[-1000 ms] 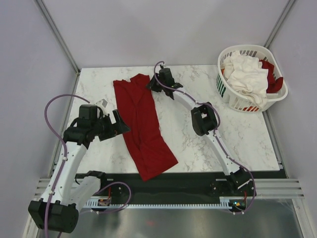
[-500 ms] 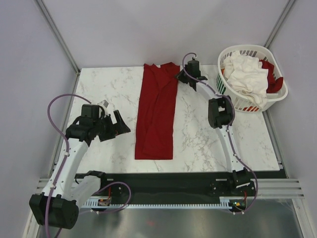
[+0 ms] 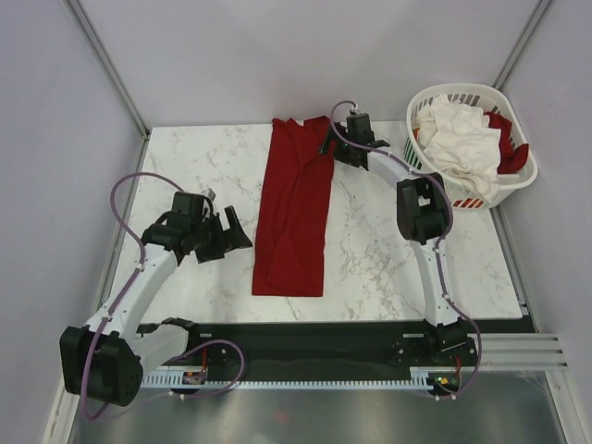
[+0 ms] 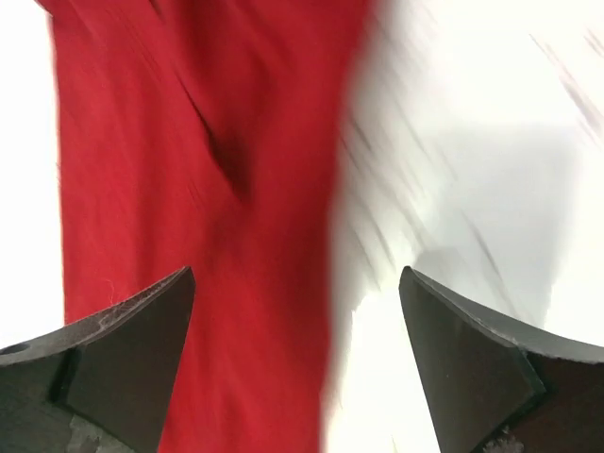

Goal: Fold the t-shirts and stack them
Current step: Fold the tshirt

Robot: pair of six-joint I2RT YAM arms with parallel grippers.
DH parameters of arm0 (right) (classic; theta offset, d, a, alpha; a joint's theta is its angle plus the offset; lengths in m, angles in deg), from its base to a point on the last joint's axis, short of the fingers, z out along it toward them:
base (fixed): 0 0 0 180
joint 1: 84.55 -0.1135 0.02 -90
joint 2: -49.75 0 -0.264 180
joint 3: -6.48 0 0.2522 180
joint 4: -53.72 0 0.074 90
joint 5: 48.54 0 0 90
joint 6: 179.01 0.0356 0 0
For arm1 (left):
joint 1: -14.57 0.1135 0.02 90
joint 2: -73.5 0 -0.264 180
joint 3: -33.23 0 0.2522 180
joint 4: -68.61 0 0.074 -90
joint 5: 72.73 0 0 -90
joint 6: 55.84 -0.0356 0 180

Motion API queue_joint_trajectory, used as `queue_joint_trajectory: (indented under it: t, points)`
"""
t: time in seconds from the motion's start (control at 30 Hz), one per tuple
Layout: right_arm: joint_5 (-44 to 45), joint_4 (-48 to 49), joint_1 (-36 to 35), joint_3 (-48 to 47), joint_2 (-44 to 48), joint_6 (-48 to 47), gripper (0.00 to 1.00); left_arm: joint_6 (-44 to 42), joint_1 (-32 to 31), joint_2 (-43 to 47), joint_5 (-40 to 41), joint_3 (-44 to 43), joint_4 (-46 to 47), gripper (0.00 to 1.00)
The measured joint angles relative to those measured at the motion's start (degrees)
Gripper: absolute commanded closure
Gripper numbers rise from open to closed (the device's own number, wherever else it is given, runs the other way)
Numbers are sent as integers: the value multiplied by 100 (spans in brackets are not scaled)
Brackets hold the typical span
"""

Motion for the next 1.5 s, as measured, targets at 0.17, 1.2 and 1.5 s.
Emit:
queue_joint_trajectory:
  t: [0.17,1.2,1.5]
  points:
    - [442,-256,-9,2914,2247,61,6,332,-315,-328,212,428,407,8]
    - [216,960,-3552,8596,6074,1532,51,1193,-1429,-831,767,1768,2223,34]
    - [350,1187,-3552,9044,6367,1720,56,1257,-1558,-739,859,1895,2428,35]
